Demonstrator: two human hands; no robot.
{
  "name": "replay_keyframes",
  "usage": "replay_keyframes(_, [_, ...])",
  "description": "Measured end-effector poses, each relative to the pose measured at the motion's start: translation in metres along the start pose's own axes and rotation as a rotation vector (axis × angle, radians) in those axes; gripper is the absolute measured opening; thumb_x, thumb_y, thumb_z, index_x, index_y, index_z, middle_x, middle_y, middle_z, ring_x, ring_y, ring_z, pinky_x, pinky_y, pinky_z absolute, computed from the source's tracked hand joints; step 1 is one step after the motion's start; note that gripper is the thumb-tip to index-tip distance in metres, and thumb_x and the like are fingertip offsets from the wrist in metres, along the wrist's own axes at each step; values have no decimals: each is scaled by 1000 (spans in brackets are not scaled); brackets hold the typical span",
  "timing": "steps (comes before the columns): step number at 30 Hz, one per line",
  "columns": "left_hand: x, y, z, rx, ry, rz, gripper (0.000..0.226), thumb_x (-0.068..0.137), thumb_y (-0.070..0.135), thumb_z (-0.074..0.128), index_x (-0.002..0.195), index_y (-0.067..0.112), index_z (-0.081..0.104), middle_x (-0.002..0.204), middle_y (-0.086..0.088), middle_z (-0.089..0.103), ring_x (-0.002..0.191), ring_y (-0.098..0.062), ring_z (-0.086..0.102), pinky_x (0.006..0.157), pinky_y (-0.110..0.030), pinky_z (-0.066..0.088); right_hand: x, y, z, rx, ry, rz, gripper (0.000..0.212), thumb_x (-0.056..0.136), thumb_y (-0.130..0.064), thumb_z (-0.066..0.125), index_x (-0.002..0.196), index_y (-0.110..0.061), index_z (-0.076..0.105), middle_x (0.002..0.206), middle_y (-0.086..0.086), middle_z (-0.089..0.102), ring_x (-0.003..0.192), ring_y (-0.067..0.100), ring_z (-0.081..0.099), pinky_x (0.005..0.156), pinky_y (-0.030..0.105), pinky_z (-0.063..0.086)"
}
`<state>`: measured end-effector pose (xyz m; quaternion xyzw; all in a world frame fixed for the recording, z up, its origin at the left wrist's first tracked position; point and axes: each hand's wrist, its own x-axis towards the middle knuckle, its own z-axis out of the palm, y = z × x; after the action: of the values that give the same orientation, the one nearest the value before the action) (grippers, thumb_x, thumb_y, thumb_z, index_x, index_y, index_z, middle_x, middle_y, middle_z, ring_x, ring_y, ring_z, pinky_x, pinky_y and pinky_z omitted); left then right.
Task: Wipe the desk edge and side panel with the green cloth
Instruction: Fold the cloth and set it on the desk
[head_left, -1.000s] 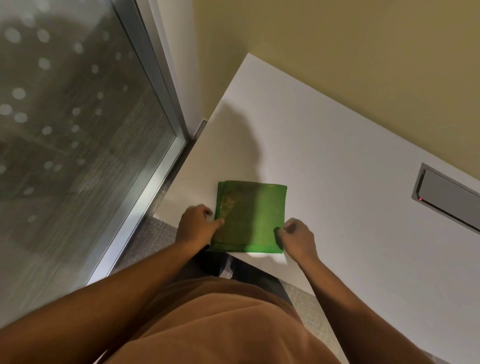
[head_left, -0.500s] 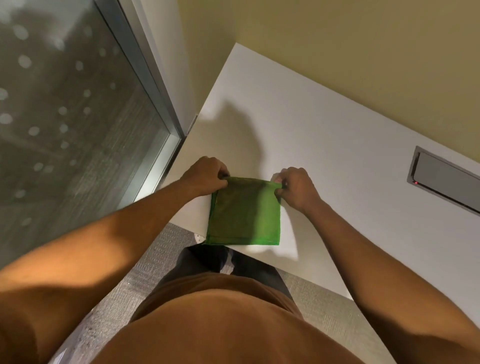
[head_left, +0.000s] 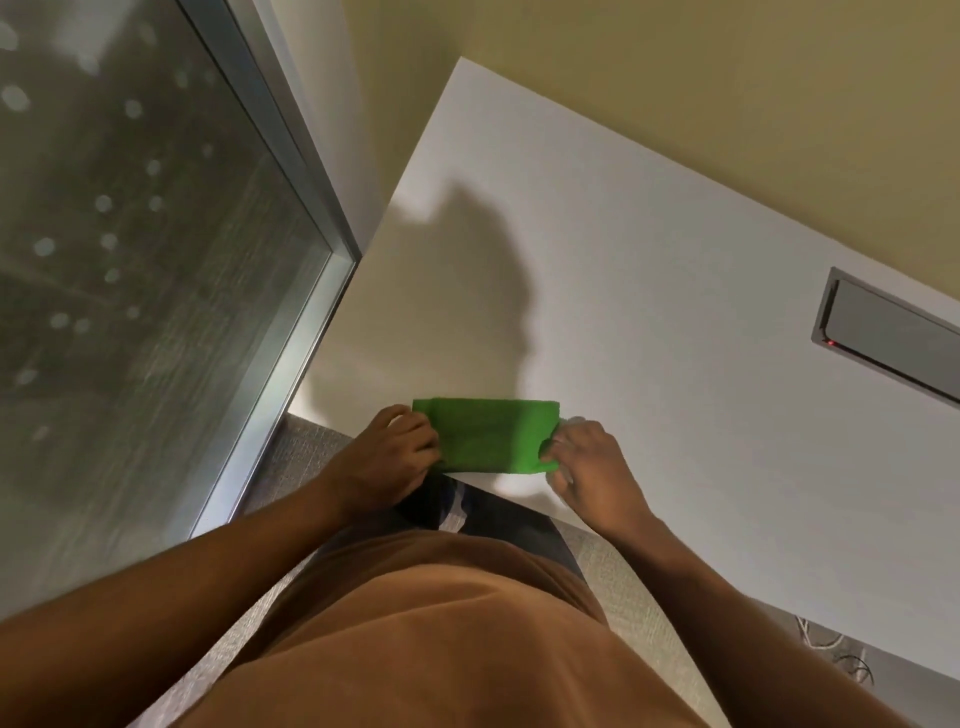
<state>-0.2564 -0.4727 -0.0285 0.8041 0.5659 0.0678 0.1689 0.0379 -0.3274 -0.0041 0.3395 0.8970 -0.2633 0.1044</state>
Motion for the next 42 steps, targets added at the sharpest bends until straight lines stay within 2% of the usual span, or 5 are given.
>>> replay_keyframes(5, [7,-2,2,-115,85,-129,24,92,38,63,100,20,76,106,-2,71,105,-23,64,96,-44,45,14,-7,-4,-25,28,78,15,84,-17,66,95,-14,75,105,5,69,104,31,63,88,40,50])
replay_keyframes(11, [53,-10,-10,-171,-120,-488,50,98,49,61,136,17,62,127,-6,65,121,-28,56,103,-45,43,51,-16,-11,-6,-9,142,56,99,-32,70,150,-18,55,150,7,57,134,32,50,110,47,48])
replay_keyframes(23, [124,22,-36,-1065,-157,-792,24,79,26,86,95,13,74,99,-16,74,92,-31,70,83,-44,56,16,70,-35,955,-68,388,19,90,-25,82,90,-23,64,90,0,67,74,-5,63,65,13,53])
replay_keyframes(31, [233,96,-11,-1850,-36,-1006,45,78,10,85,122,5,75,126,-22,75,113,-35,75,86,-43,65,-48,178,-72,1678,117,606,46,94,-5,76,138,-5,62,136,19,72,127,38,69,107,52,58])
replay_keyframes(42, [444,139,-15,-1706,144,-976,44,91,-14,62,134,-4,64,130,-24,72,100,-27,76,81,-31,66,-23,344,-165,1456,403,772,40,100,-5,69,138,-6,59,138,21,67,126,42,67,106,61,57])
